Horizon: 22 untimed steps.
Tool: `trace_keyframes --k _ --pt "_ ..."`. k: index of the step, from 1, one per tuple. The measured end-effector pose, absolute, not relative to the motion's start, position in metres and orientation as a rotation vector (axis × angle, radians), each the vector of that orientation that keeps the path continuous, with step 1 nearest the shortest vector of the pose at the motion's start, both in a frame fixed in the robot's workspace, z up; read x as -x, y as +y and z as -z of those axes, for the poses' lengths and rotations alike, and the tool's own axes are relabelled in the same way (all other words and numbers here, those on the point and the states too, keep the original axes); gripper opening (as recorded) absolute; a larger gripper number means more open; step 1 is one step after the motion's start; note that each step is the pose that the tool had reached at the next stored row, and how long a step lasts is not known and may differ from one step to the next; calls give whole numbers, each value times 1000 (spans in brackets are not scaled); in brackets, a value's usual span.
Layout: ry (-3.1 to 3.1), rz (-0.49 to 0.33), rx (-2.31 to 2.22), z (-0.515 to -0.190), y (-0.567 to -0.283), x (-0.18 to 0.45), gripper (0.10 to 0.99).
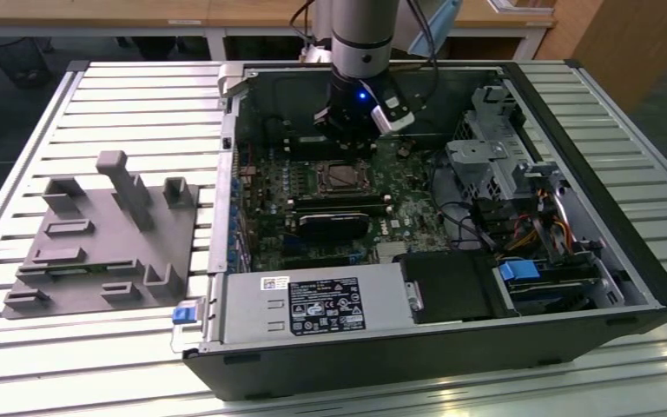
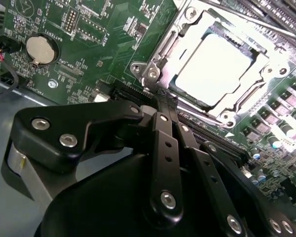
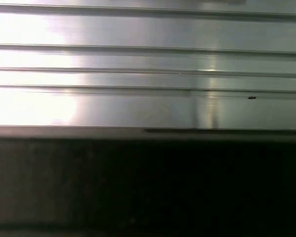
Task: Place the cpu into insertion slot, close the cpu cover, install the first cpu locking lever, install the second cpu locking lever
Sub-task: 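Install the first cpu locking lever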
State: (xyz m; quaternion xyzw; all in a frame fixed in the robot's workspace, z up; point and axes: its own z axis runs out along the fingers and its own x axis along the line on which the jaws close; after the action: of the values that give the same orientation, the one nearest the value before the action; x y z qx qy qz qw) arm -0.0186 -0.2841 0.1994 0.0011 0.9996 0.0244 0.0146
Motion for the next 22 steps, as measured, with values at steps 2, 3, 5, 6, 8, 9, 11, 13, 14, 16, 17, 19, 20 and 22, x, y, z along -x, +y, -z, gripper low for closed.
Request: trace_keyframes --k 2,3,5,6,8,9,11,13,14,16,17,19,20,22 --pt "3111 -76 -3 -199 -284 19 106" --pt "3111 -76 -3 -199 -284 19 106" --pt "3111 -77 -3 -199 -284 19 106" --pt "3111 -77 -3 -199 -284 19 106" --pt "3111 -76 -3 -200 -284 19 106" --pt "3111 -76 -3 -200 -284 19 106" --pt "3111 -76 -3 -201 -284 19 106" --pt "3111 -76 -3 -202 -284 19 106" --pt "3111 -77 -3 -202 -284 19 106" --pt "3111 -76 -3 -202 -284 19 106" --pt "3111 -73 -3 -202 -284 19 106" --pt "3111 -67 -3 -201 -284 19 106" --pt "3112 -67 -3 -201 -284 19 106" --pt "3112 -64 -3 -200 -284 19 106"
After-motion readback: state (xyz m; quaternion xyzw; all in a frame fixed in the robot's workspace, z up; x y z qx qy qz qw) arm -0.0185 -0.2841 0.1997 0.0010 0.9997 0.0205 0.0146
